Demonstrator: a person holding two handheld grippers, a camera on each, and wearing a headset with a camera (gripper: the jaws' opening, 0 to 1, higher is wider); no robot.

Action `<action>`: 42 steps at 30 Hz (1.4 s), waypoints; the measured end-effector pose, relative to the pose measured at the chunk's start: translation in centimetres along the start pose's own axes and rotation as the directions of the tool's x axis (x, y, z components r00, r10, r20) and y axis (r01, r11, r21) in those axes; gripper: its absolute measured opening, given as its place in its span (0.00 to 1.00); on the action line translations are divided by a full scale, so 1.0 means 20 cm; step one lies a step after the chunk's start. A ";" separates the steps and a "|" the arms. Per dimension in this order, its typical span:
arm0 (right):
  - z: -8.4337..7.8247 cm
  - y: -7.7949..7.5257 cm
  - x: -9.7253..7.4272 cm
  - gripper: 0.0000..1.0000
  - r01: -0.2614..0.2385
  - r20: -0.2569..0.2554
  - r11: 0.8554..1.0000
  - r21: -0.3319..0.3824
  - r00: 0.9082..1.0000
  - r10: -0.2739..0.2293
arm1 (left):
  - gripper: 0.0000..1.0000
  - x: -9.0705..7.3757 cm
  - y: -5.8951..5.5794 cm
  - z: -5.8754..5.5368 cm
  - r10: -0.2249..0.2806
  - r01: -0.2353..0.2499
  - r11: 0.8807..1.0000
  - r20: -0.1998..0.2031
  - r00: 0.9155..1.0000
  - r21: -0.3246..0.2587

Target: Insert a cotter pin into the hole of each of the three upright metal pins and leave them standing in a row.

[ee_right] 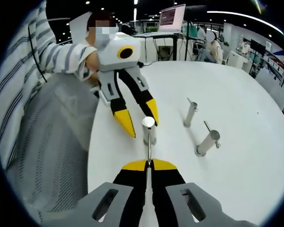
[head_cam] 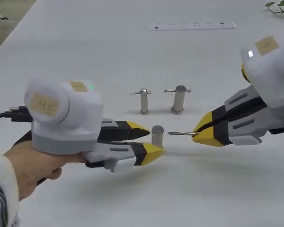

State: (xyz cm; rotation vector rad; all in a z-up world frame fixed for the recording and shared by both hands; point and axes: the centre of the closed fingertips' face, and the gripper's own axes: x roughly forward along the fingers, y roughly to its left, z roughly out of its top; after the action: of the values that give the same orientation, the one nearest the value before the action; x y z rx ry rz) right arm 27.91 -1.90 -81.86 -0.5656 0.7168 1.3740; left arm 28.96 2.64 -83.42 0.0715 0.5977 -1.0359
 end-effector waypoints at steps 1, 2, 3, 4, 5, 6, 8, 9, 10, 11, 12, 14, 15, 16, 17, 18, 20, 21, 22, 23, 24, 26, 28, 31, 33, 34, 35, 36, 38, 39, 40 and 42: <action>0.00 0.00 0.00 0.03 -0.002 0.001 1.000 -0.004 1.000 0.002 | 0.27 0.01 -0.01 0.00 -0.009 0.009 1.000 0.007 1.000 -0.018; 0.00 0.00 0.00 0.03 -0.003 0.002 1.000 -0.007 1.000 0.003 | 0.26 0.01 -0.01 0.00 -0.015 0.015 0.999 0.012 1.000 -0.029; 0.00 0.00 0.01 0.03 -0.004 0.002 1.000 -0.012 1.000 0.004 | 0.26 0.01 -0.01 0.00 -0.014 0.014 1.000 0.012 1.000 -0.028; 0.00 0.00 0.01 0.03 -0.005 0.002 1.000 -0.013 1.000 0.005 | 0.26 0.01 -0.01 0.00 -0.013 0.013 1.000 0.011 1.000 -0.026; 0.01 0.00 0.01 0.03 -0.007 0.004 1.000 -0.012 1.000 0.007 | 0.25 0.02 -0.01 -0.01 -0.013 0.013 1.000 0.008 1.000 -0.021; 0.01 0.00 0.01 0.03 -0.007 0.005 1.000 -0.012 1.000 0.007 | 0.25 0.02 -0.01 -0.01 -0.014 0.014 1.000 0.005 1.000 -0.021; 0.02 -0.01 0.02 0.03 -0.010 0.008 1.000 -0.014 1.000 0.010 | 0.22 0.02 -0.01 -0.02 -0.014 0.014 0.999 0.001 1.000 -0.031; 0.02 -0.01 0.02 0.03 -0.009 0.004 1.000 -0.017 1.000 0.009 | 0.21 0.03 -0.01 -0.02 -0.009 0.009 0.999 0.003 1.000 -0.038; 0.01 -0.01 0.02 0.03 -0.008 -0.001 1.000 -0.025 1.000 0.008 | 0.20 0.03 0.00 -0.02 0.000 0.000 0.999 0.006 1.000 -0.035; 0.02 -0.01 0.02 0.03 -0.010 -0.001 1.000 -0.025 1.000 0.010 | 0.18 0.02 0.00 -0.02 0.004 -0.004 0.999 0.007 1.000 -0.031; 0.02 -0.01 0.02 0.03 -0.009 0.001 1.000 -0.022 1.000 0.009 | 0.18 0.02 0.00 -0.02 0.010 -0.010 1.000 0.010 1.000 -0.029; 0.02 -0.01 0.01 0.03 -0.011 0.004 1.000 -0.022 1.000 0.012 | 0.17 0.02 0.00 -0.02 0.017 -0.016 1.000 0.013 1.000 -0.020; 0.02 -0.01 0.01 0.03 -0.012 0.004 1.000 -0.022 1.000 0.012 | 0.17 0.02 0.00 -0.02 0.018 -0.018 1.000 0.009 1.000 -0.014; 0.02 -0.01 0.01 0.03 -0.013 0.006 1.000 -0.024 1.000 0.013 | 0.17 0.03 0.00 -0.02 0.021 -0.021 1.000 0.007 1.000 -0.008; 0.02 -0.01 0.01 0.03 -0.014 0.007 1.000 -0.025 1.000 0.014 | 0.16 0.03 0.00 -0.02 0.026 -0.026 1.000 0.003 1.000 0.003; 0.02 0.00 0.01 0.03 -0.014 0.008 1.000 -0.026 1.000 0.014 | 0.15 0.03 0.00 -0.02 0.028 -0.028 1.000 0.001 1.000 0.006; 0.04 0.00 0.01 0.03 -0.017 0.012 0.999 -0.031 1.000 0.017 | 0.13 0.02 0.01 -0.02 0.036 -0.036 0.999 0.000 0.999 0.014; 0.04 0.01 0.01 0.03 -0.016 0.015 0.999 -0.036 1.000 0.016 | 0.12 0.02 0.01 -0.02 0.035 -0.035 0.999 -0.001 0.999 0.012; 0.04 0.01 0.01 0.03 -0.015 0.016 0.999 -0.036 1.000 0.015 | 0.12 0.02 0.01 -0.03 0.034 -0.034 0.999 -0.002 0.999 0.008; 0.05 0.01 0.01 0.03 -0.016 0.019 0.999 -0.039 1.000 0.016 | 0.12 0.02 0.01 -0.03 0.033 -0.033 0.999 -0.002 0.999 0.011; 0.05 0.01 0.01 0.03 -0.016 0.020 0.999 -0.040 1.000 0.017 | 0.12 0.02 0.01 -0.03 0.033 -0.033 0.999 -0.002 0.999 0.014; 0.05 0.01 0.02 0.03 -0.018 0.016 0.999 -0.042 1.000 0.019 | 0.12 0.02 0.01 -0.02 0.032 -0.032 0.999 -0.006 0.999 0.021; 0.05 0.00 0.03 0.03 -0.016 0.016 0.999 -0.051 1.000 0.017 | 0.12 0.02 0.00 -0.03 0.035 -0.035 0.999 -0.010 0.999 0.040; 0.06 0.00 0.03 0.03 -0.017 0.025 0.998 -0.054 1.000 0.019 | 0.12 0.02 0.00 -0.03 0.033 -0.032 0.999 -0.010 0.999 0.038; 0.06 0.00 0.04 0.03 -0.019 0.023 0.998 -0.052 1.000 0.021 | 0.12 0.02 0.00 -0.03 0.031 -0.030 0.999 -0.011 0.999 0.038; 0.06 0.00 0.05 0.03 -0.021 0.025 0.998 -0.052 0.999 0.022 | 0.12 0.02 0.01 -0.03 0.029 -0.028 0.999 -0.012 1.000 0.034; 0.06 0.00 0.05 0.03 -0.021 0.025 0.998 -0.053 0.999 0.023 | 0.12 0.02 0.01 -0.03 0.028 -0.027 0.999 -0.012 1.000 0.032; 0.07 0.00 0.06 0.03 -0.022 0.027 0.998 -0.054 0.999 0.024 | 0.12 0.02 0.01 -0.03 0.026 -0.026 0.999 -0.012 1.000 0.029; 0.07 0.00 0.07 0.03 -0.022 0.037 0.998 -0.052 0.999 0.024 | 0.12 0.02 0.01 -0.03 0.025 -0.025 0.999 -0.012 1.000 0.027; 0.08 0.00 0.08 0.03 -0.021 0.041 0.999 -0.049 0.999 0.023 | 0.12 0.02 0.01 -0.03 0.025 -0.025 0.999 -0.012 1.000 0.026; 0.09 0.00 0.09 0.03 -0.015 0.050 0.999 -0.045 0.999 0.017 | 0.12 0.02 0.01 -0.03 0.026 -0.026 0.999 -0.012 1.000 0.027; 0.09 -0.01 0.10 0.03 -0.010 0.061 0.999 -0.041 0.998 0.013 | 0.12 0.02 0.00 -0.03 0.031 -0.030 0.999 -0.014 0.999 0.033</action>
State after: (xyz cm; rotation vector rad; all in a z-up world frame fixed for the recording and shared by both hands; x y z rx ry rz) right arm 28.47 0.81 -82.16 -0.5496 0.6447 1.4135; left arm 28.91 2.53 -84.21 0.1169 0.5912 -1.0166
